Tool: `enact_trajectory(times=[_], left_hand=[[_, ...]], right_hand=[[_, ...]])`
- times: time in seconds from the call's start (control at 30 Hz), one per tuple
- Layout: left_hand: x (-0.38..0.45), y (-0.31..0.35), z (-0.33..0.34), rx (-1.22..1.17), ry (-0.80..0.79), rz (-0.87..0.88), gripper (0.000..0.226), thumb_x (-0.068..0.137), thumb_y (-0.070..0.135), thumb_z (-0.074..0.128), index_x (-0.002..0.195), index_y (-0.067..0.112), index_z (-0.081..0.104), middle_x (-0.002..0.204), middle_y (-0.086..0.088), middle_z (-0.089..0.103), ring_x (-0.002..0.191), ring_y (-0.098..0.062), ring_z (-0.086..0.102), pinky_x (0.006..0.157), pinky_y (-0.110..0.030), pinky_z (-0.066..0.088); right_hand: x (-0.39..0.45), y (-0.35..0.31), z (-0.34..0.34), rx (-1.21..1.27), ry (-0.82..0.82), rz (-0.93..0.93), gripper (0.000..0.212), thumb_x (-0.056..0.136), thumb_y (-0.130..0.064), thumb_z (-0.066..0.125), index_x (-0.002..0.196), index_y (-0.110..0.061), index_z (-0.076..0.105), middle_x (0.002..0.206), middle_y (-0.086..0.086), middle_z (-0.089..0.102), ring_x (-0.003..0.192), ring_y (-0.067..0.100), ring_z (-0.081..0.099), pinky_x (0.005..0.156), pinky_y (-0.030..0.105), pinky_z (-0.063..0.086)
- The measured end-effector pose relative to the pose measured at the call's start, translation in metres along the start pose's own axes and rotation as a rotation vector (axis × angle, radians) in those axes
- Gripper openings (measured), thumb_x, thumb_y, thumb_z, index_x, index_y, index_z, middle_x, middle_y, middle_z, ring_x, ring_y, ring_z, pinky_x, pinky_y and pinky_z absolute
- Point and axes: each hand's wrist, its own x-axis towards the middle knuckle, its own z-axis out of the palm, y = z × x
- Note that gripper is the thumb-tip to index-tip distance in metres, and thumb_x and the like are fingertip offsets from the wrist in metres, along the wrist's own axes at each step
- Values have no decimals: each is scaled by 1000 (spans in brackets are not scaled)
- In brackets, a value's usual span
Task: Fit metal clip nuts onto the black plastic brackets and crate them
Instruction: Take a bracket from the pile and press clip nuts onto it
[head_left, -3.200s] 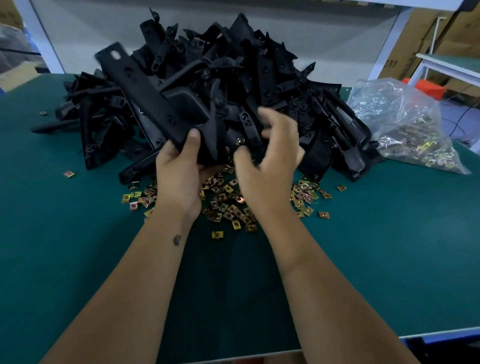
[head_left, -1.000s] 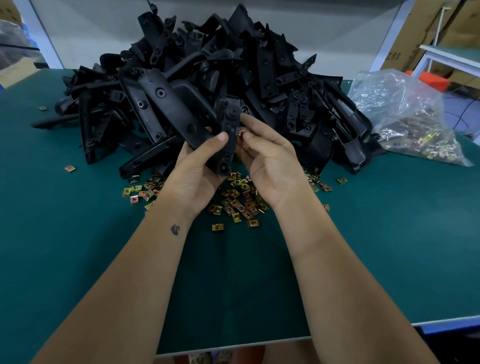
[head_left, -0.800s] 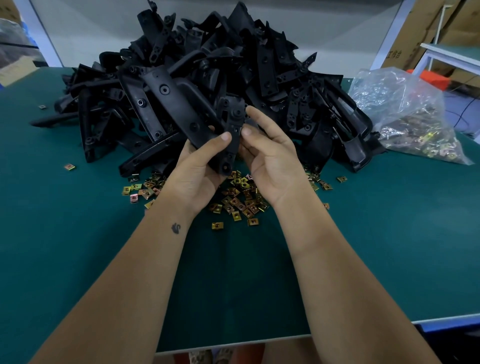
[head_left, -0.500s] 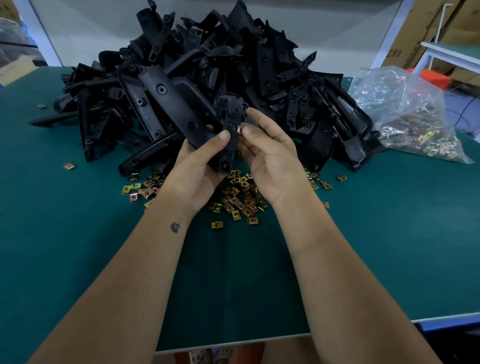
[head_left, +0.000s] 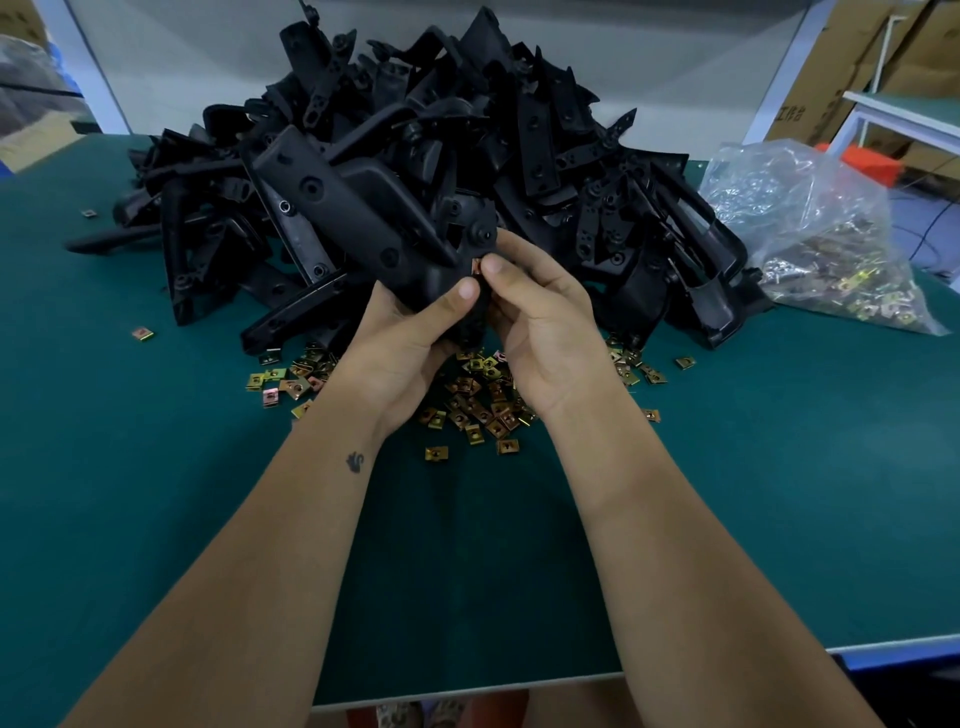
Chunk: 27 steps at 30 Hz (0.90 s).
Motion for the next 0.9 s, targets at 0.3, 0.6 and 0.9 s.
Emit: enact_trajectory(times=[0.3,0.6,0.9], left_hand=[[5,6,-6,-185,66,-55,61,78,15,71,136,6,52,122,-9,70,114,-23,67,95,-38,56],[5,15,-26,-395,152,-63,23,84,26,69,104,17,64,98,0,69,80,-13,66,67,-25,54],[3,15,-22,-431,141,-53,35,76,18,72,106,14,54,100,0,59,69,-10,61,59,-19,51]], right_hand=[[1,0,0,-385,-53,-67,14,94,-14,62,101,-19,73,102,3,74,98,17,69,81,28,56],[-1,19,-5,-1625,-237,-118,52,75,-58,71,119,-29,68,117,1,58,116,21,44,94,34,40],[0,19,-5,-1726,-230,-284,18,90,-28,63,104,-31,75,111,-1,67,111,26,49,91,35,36]])
